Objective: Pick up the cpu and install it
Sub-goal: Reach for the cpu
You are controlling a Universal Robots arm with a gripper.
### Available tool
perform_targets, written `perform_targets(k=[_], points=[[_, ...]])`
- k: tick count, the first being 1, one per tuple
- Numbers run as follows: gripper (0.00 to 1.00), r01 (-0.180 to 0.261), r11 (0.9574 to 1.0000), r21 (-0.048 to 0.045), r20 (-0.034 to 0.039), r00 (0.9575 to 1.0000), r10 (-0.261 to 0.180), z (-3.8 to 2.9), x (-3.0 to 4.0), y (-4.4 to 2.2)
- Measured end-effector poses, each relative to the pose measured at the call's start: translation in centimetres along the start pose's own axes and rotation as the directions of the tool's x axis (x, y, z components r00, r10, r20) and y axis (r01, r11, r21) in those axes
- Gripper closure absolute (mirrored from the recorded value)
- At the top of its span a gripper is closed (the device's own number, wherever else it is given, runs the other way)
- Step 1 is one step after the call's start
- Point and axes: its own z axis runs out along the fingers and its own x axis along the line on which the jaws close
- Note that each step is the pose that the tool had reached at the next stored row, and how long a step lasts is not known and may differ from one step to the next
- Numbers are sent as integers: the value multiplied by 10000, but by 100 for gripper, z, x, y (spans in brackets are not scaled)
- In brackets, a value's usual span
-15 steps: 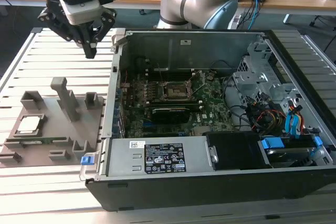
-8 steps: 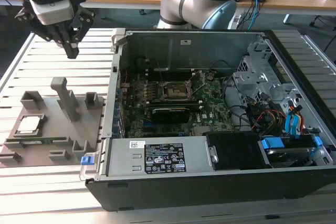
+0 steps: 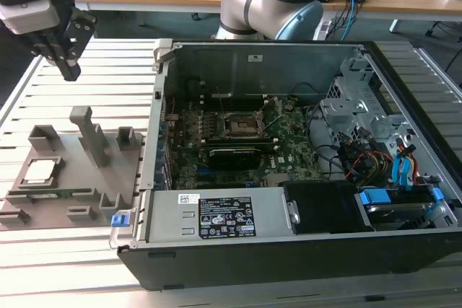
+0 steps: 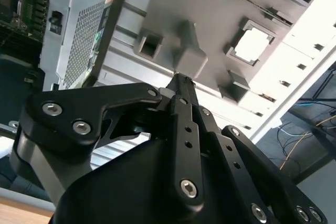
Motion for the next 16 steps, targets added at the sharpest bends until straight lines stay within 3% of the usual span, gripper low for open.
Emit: perform_targets(k=[4, 6, 13, 14, 16], points=[[89, 2, 10000, 1, 1, 10000, -2, -3, 142, -11], [89, 0, 10000, 0, 2, 10000, 0, -5, 252, -19], [89, 1, 10000, 6, 4, 10000, -1, 5, 489, -36], [89, 0, 10000, 9, 4, 10000, 0, 21, 558, -41], [89, 0, 10000, 9, 4, 10000, 0, 48, 809, -48]])
